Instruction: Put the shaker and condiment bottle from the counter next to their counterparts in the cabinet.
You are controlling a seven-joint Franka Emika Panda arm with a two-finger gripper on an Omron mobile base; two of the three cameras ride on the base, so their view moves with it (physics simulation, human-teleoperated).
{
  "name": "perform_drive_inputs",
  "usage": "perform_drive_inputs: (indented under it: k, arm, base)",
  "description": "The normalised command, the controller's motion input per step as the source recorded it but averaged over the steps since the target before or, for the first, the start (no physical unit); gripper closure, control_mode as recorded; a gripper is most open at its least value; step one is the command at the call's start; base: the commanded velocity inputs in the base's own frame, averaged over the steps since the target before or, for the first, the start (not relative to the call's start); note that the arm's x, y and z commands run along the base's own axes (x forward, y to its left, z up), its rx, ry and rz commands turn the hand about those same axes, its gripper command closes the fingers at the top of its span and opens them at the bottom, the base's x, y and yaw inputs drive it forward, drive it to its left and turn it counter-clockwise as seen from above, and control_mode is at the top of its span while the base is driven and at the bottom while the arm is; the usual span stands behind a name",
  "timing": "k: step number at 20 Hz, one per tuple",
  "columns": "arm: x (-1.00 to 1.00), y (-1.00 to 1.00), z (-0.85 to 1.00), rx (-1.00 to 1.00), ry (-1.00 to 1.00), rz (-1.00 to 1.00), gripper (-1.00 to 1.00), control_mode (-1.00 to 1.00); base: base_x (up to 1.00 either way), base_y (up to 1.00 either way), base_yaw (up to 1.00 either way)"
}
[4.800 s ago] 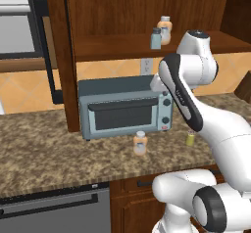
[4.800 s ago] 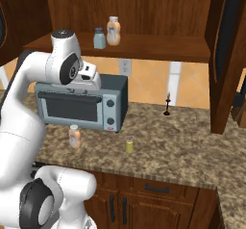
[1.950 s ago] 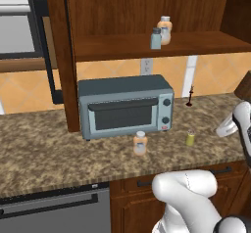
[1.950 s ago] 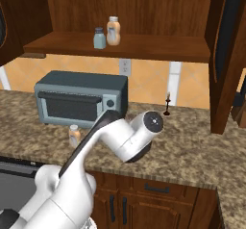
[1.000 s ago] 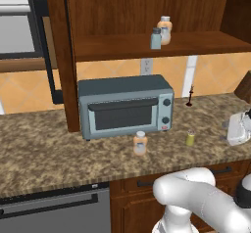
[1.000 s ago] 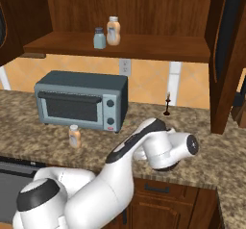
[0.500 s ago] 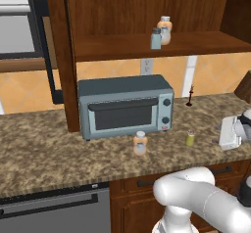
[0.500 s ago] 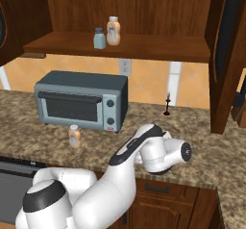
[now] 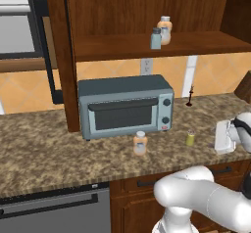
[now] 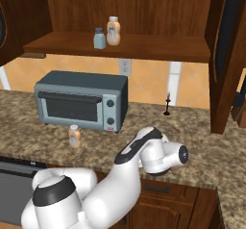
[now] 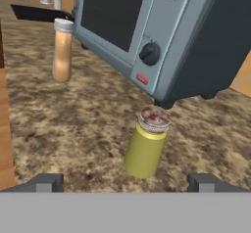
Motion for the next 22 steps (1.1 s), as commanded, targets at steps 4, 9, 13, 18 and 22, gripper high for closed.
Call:
perform_drive_inputs:
  k: [4,9,13,18,22]
  arm:
    - [0.26,-0.08,-0.12,0.00,0.00,0.06,-1.00,-1.00]
    - [0.28,-0.02,-0.10,0.00,0.00,0.05,-1.00,-1.00]
    - [0.20,0.00,-0.03,0.00,0.00,0.04,-1.00,-1.00]
    - [0.02,0.00,0.00,0.00,0.01,0.01,-1.00,-1.00]
    - [0.03,0.02,-0.01,0.00,0.02,0.00,-1.00,-1.00]
  base:
    - [0.00,0.00,0.00]
    - [0.00,0.00,0.00]
    - [0.00,0.00,0.00]
    - [0.00,0.00,0.00]
    - [0.00,0.00,0.00]
